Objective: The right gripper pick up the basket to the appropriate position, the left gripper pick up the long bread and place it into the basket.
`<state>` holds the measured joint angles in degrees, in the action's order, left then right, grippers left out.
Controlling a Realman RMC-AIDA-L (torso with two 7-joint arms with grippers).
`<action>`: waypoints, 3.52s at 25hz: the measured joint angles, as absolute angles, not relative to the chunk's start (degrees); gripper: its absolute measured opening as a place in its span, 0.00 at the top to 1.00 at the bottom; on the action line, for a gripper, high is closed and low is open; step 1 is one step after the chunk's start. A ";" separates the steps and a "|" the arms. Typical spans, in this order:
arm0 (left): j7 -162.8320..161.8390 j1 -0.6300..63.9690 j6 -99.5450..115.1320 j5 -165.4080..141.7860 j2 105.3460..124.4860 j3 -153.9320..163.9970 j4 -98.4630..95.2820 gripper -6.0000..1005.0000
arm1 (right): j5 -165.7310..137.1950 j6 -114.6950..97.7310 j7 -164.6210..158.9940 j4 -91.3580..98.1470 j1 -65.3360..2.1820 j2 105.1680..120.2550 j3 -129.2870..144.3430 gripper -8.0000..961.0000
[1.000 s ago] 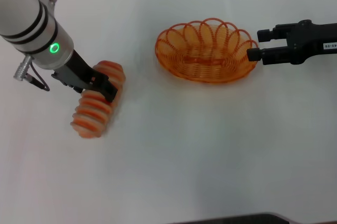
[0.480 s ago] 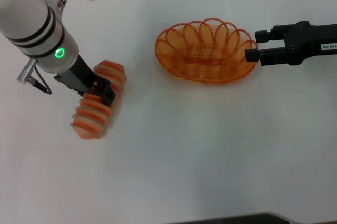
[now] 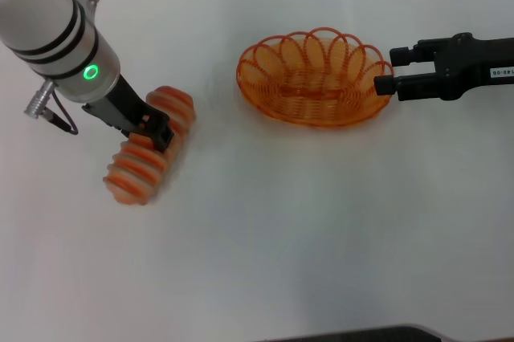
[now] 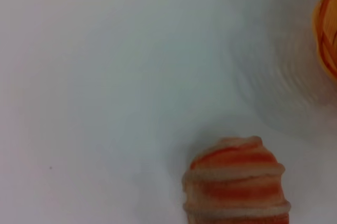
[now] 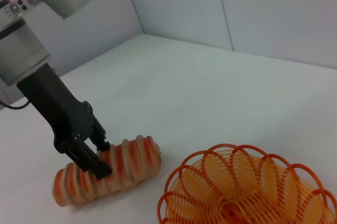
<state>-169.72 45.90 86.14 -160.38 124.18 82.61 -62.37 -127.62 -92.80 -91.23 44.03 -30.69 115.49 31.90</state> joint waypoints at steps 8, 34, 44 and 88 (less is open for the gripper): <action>-169.62 45.90 86.36 -160.57 124.10 82.75 -62.76 0.54 | -127.62 -92.81 -91.22 44.03 -30.61 115.47 31.81 0.23; -124.26 59.12 73.64 -153.26 124.08 74.14 -58.26 0.75 | -127.52 -96.87 -91.64 43.37 -28.17 114.82 26.40 0.23; -108.49 64.89 70.77 -145.24 124.30 75.65 -48.21 0.81 | -127.53 -98.47 -91.76 43.25 -25.33 114.04 24.45 0.23; -105.03 43.72 76.26 -118.65 123.45 56.36 -48.81 0.14 | -127.18 -98.39 -91.43 43.07 -26.96 114.76 23.84 0.23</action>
